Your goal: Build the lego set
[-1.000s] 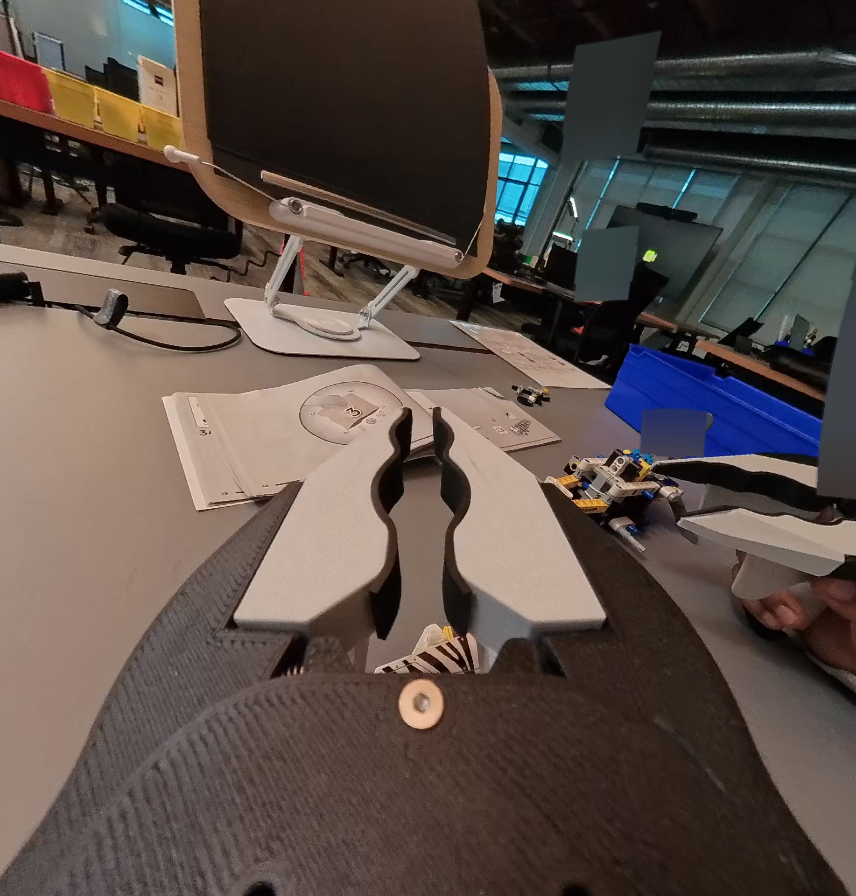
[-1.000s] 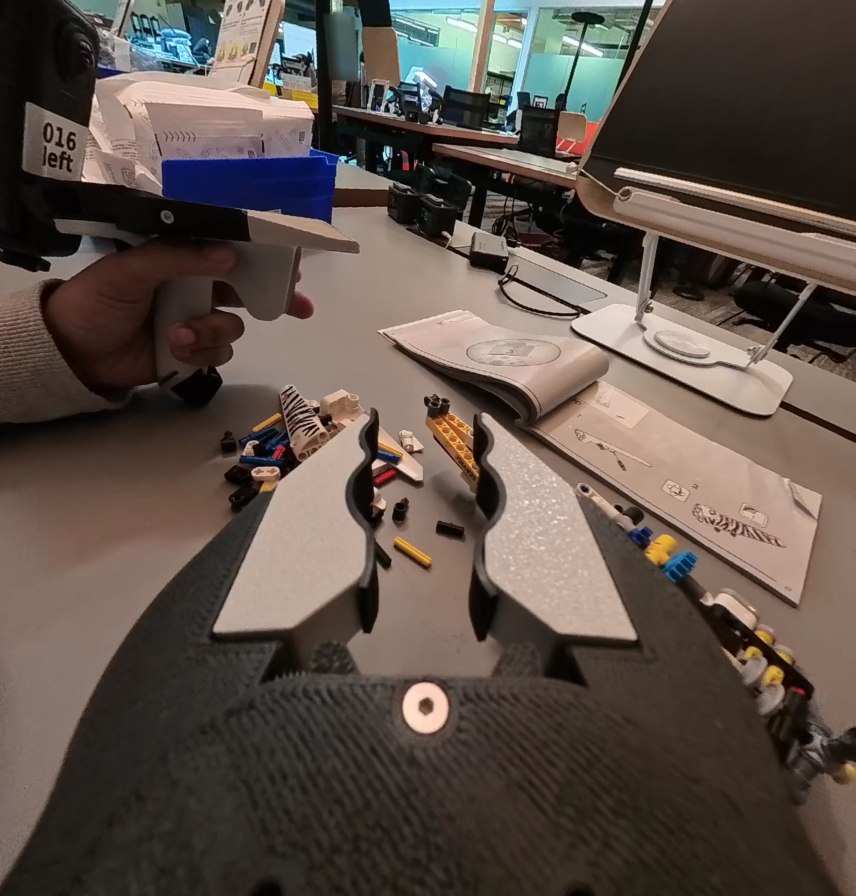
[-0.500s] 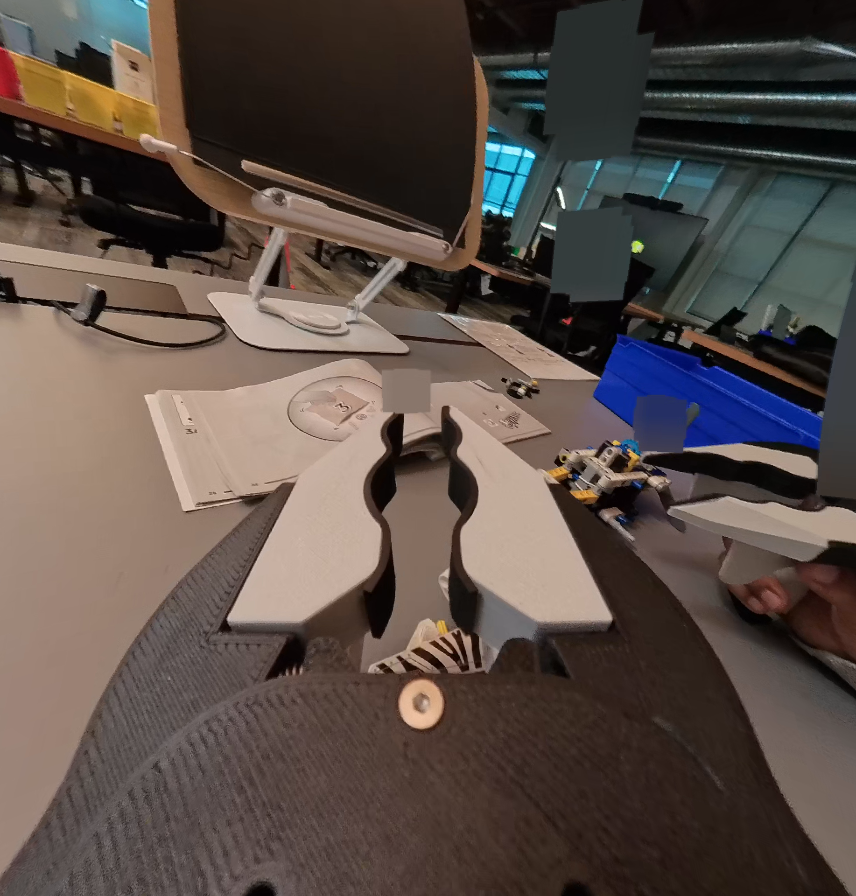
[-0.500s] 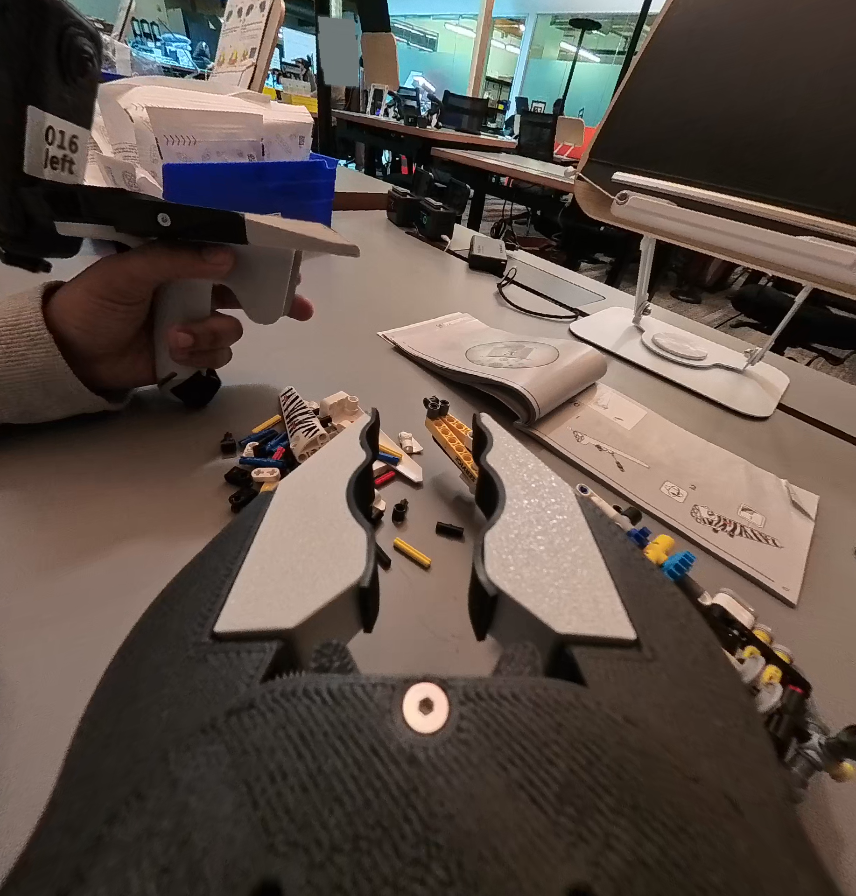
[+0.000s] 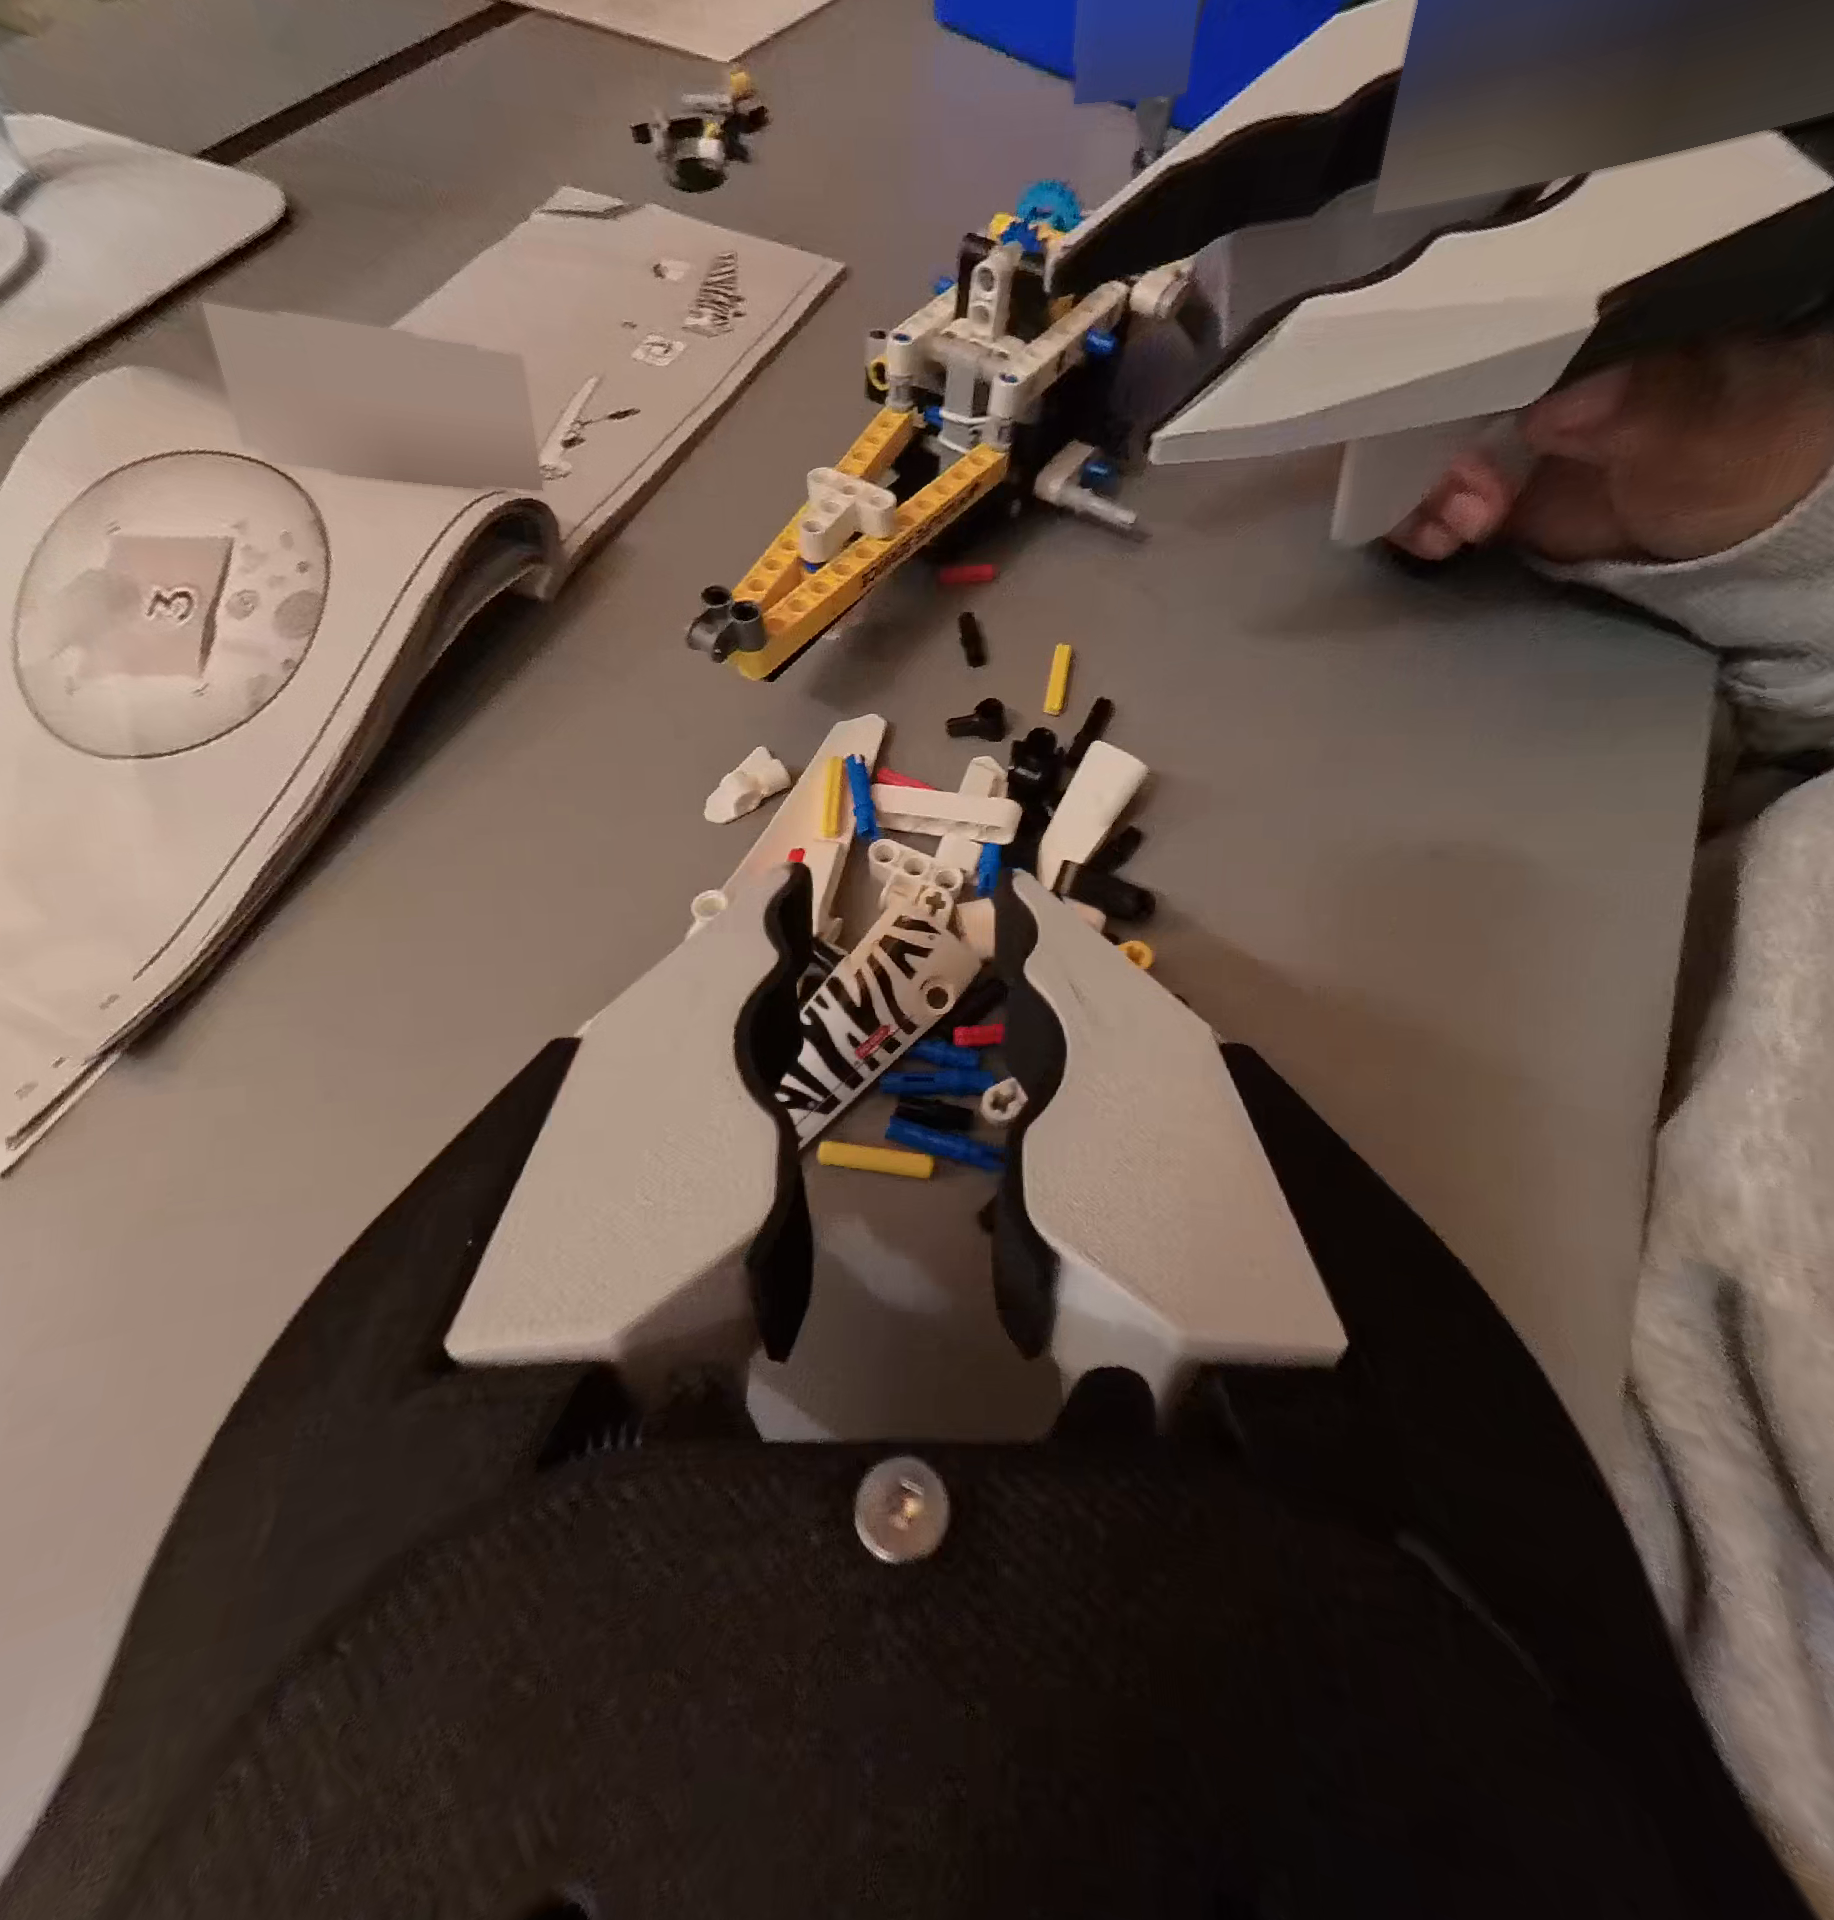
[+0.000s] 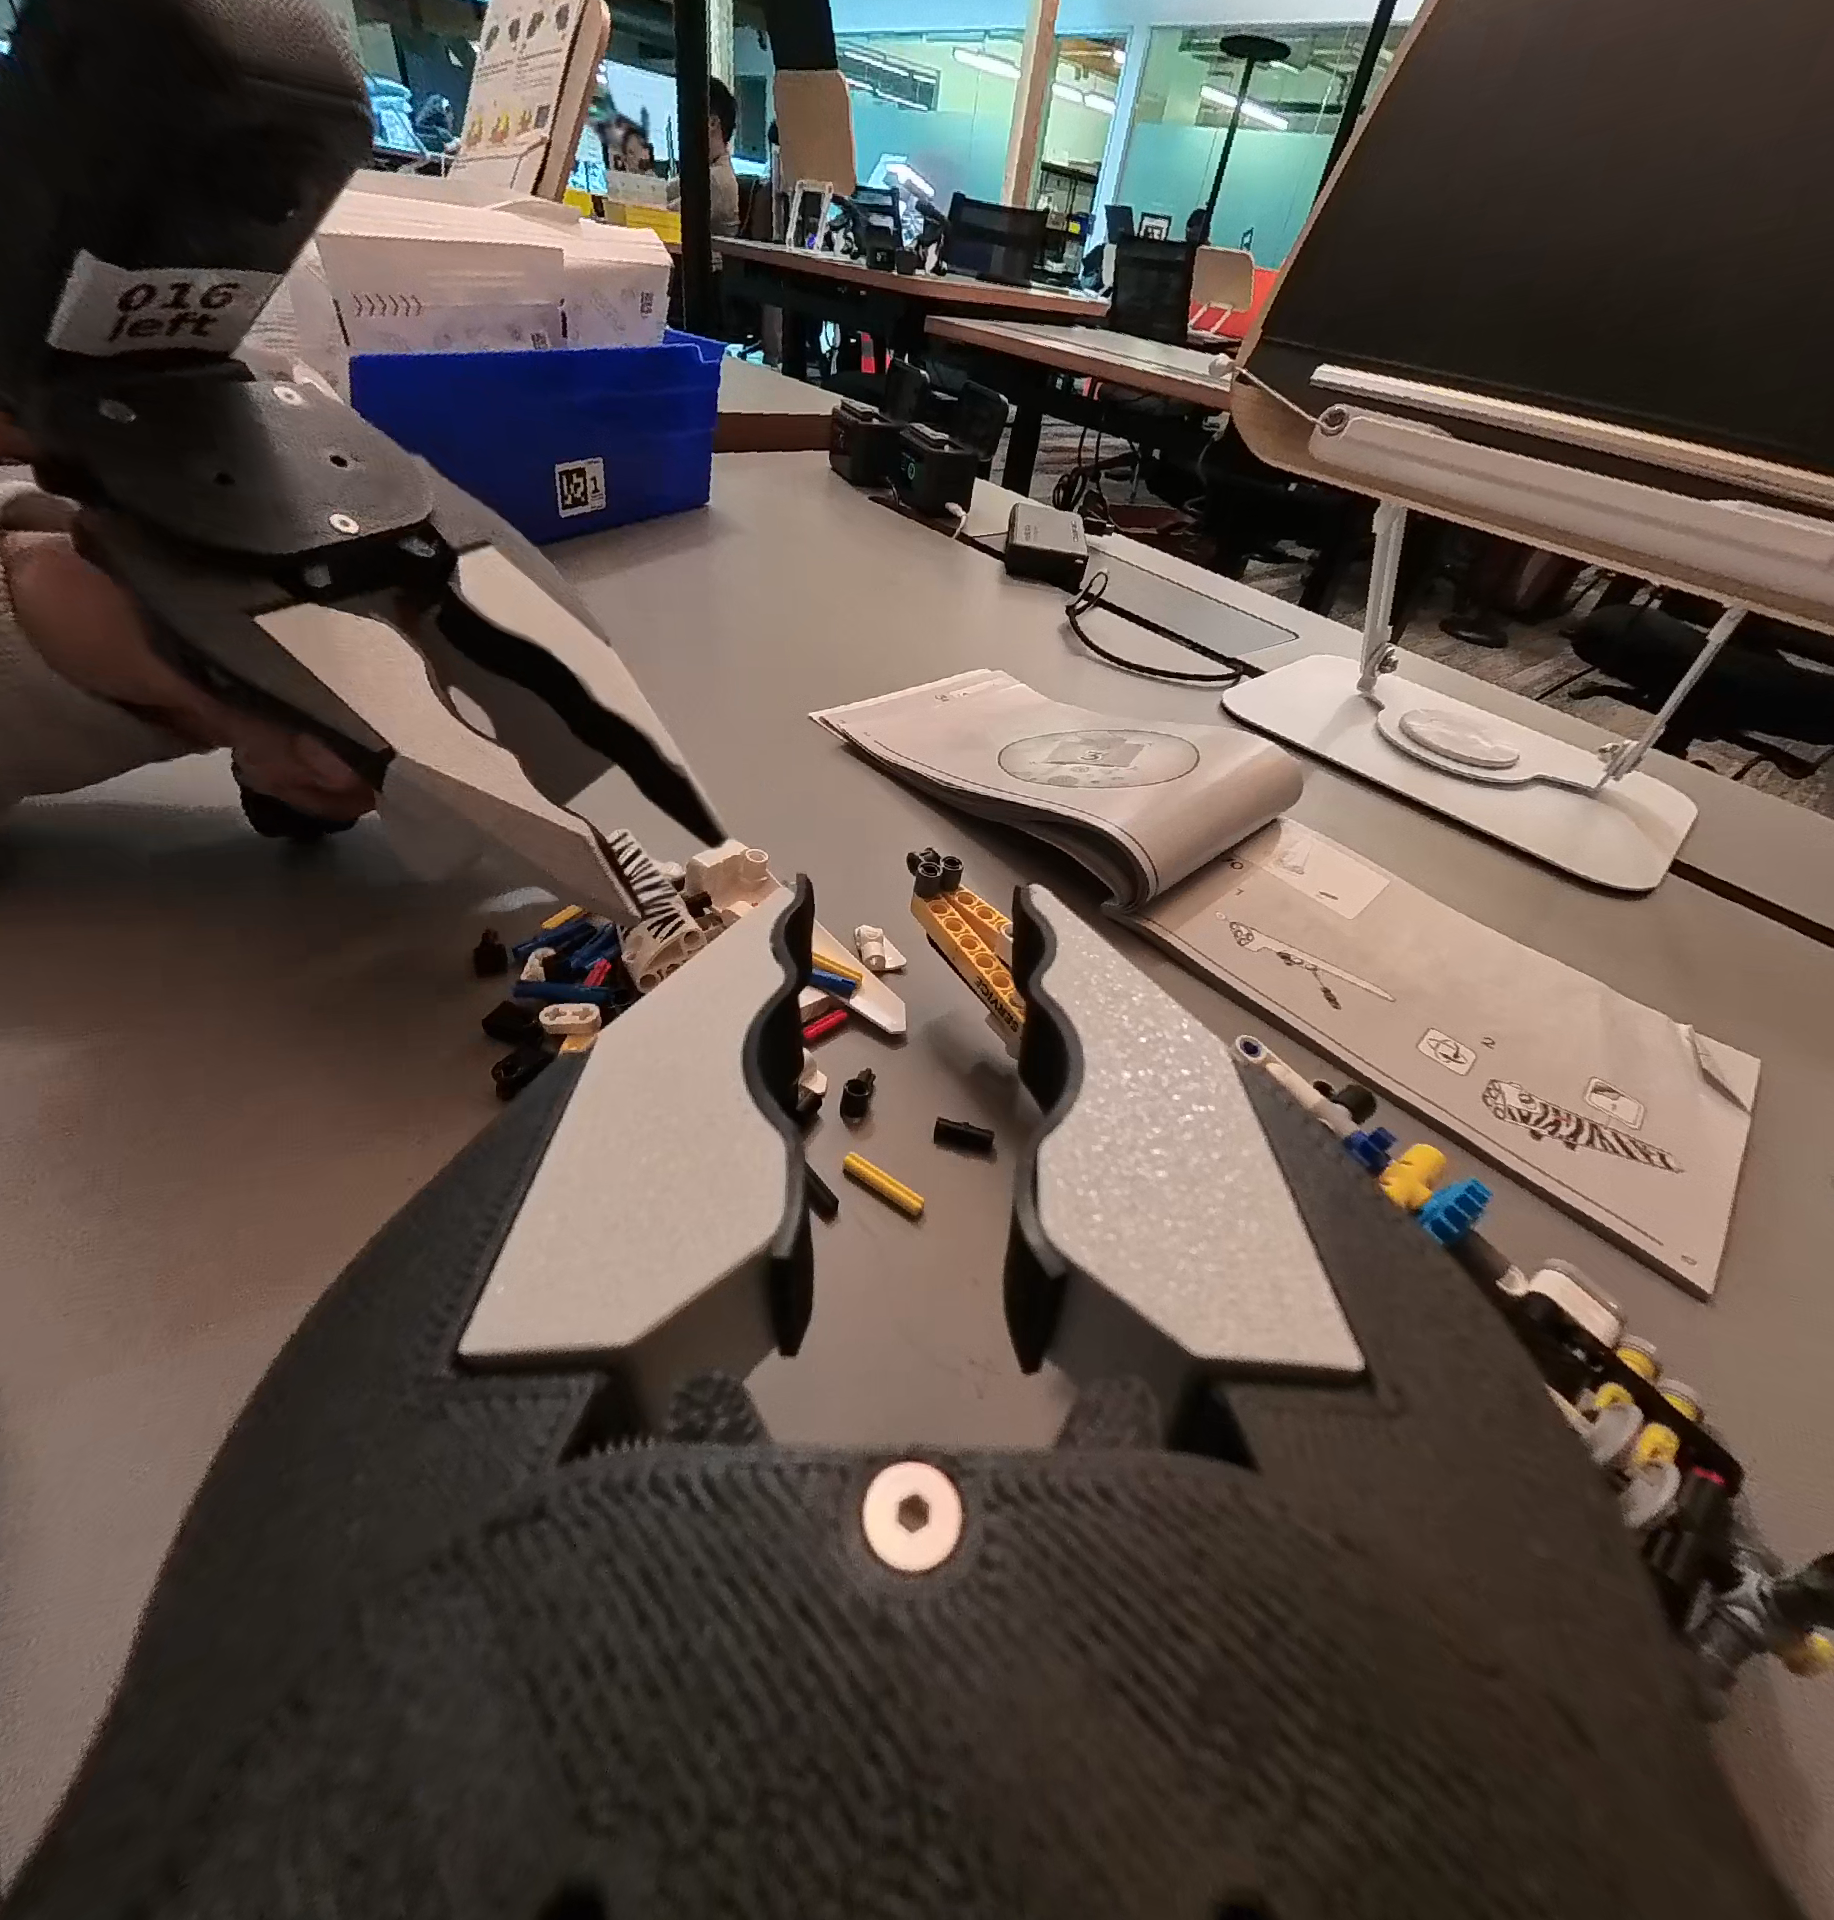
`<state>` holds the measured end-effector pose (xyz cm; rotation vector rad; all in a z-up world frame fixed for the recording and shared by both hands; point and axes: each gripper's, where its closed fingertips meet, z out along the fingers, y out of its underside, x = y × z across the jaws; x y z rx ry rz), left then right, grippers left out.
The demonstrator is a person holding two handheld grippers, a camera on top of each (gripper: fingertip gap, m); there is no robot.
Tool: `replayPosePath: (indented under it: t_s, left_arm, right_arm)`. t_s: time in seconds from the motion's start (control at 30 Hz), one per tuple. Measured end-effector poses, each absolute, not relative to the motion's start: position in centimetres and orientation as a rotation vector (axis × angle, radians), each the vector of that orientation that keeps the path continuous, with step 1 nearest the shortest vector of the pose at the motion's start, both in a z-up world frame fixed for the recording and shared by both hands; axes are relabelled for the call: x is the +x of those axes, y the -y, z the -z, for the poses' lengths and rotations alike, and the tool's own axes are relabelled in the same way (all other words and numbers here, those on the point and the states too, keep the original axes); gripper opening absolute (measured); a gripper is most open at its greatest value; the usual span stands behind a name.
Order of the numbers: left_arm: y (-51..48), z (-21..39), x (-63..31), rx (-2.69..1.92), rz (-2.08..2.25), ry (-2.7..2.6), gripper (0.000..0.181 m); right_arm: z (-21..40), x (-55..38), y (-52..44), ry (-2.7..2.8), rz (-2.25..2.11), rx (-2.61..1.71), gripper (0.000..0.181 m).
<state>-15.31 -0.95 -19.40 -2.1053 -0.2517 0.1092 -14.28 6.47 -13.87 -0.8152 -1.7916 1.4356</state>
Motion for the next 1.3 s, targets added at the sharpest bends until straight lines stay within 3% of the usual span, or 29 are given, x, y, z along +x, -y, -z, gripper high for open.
replayPosePath:
  t_s: [0.17, 0.7, 1.03, 1.13, 1.3]
  left_arm:
    - [1.0, 19.3, -15.3, -2.092, -0.036, 0.282, 0.028]
    - [0.8, 21.7, -15.3, -2.231, 0.027, 0.336, 0.034]
    - [0.9, 20.5, -15.2, -2.158, 0.021, 0.316, 0.000]
    - [1.1, 19.8, -15.5, -2.100, 0.048, 0.344, 0.003]
    - [1.9, 20.5, -15.3, -2.153, 0.018, 0.329, 0.029]
  right_arm:
    - [13.9, -14.3, -6.4, 1.792, -1.435, -0.813, 0.036]
    - [13.7, -14.3, -6.5, 1.781, -1.436, -0.802, 0.035]
    - [13.6, -14.3, -6.5, 1.769, -1.439, -0.794, 0.034]
    - [13.7, -14.3, -6.5, 1.769, -1.437, -0.793, 0.034]
    - [13.7, -14.4, -6.6, 1.768, -1.438, -0.793, 0.034]
